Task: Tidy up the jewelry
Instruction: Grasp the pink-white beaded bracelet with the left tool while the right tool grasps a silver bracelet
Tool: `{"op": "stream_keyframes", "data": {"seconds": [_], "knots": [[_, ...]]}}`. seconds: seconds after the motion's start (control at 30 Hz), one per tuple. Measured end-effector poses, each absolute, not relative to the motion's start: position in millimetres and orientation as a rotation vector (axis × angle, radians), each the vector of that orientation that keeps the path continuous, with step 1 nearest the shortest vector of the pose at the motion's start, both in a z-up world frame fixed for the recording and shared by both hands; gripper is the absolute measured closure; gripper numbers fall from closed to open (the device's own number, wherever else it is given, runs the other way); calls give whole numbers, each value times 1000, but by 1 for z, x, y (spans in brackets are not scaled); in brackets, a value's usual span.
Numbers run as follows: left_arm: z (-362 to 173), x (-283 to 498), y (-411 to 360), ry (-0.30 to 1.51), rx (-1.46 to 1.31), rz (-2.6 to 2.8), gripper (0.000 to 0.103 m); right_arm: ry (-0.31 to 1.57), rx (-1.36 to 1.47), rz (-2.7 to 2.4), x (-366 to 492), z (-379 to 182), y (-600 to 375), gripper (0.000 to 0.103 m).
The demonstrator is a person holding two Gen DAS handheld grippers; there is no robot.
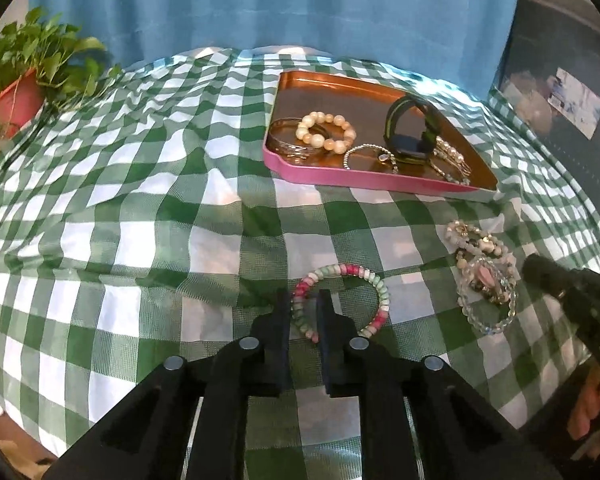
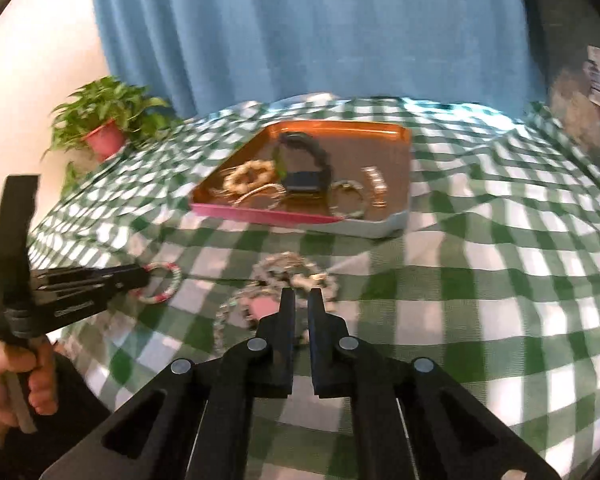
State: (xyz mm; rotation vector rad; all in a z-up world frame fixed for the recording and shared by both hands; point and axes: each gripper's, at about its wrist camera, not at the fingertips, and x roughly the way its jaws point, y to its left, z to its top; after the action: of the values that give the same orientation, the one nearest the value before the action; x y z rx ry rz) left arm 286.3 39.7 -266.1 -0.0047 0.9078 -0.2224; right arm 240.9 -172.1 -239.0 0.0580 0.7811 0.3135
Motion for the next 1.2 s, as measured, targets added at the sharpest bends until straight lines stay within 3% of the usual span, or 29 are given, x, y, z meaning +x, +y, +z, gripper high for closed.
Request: {"op": "stream_keyframes", "data": {"seconds": [0.1,0.27,0.37,0.43,0.57,0.67,0.77,1.0,1.2], "knots": [[-266,288,35,900,15,-231,79,827,13,331,246,-249,-160,96],[-268,290,18,889,72,-269,45,852,22,300,253,-257,-163,95],[-269,290,13,885,88,-260,44,848,24,296,255,-257,-163,93],[-268,291,16,888,69,-270,46,848,12,292,255,-258,-161,91],[-268,293,27,881,49,-238,75,843,-27,284,256,-258,-156,90],[-267,295,40,887,-22,-245,85,843,-49,280,256,-258,-153,91],[-267,295,48,895,-54,-249,93,863,-12,296,260,-258,-156,98],[-257,283,69,869,-192,-270,96,824,105,293,252,-247,-167,97],[-229,244,75,780,-176,-280,98,708,142,299,214,-201,-186,97]]}}
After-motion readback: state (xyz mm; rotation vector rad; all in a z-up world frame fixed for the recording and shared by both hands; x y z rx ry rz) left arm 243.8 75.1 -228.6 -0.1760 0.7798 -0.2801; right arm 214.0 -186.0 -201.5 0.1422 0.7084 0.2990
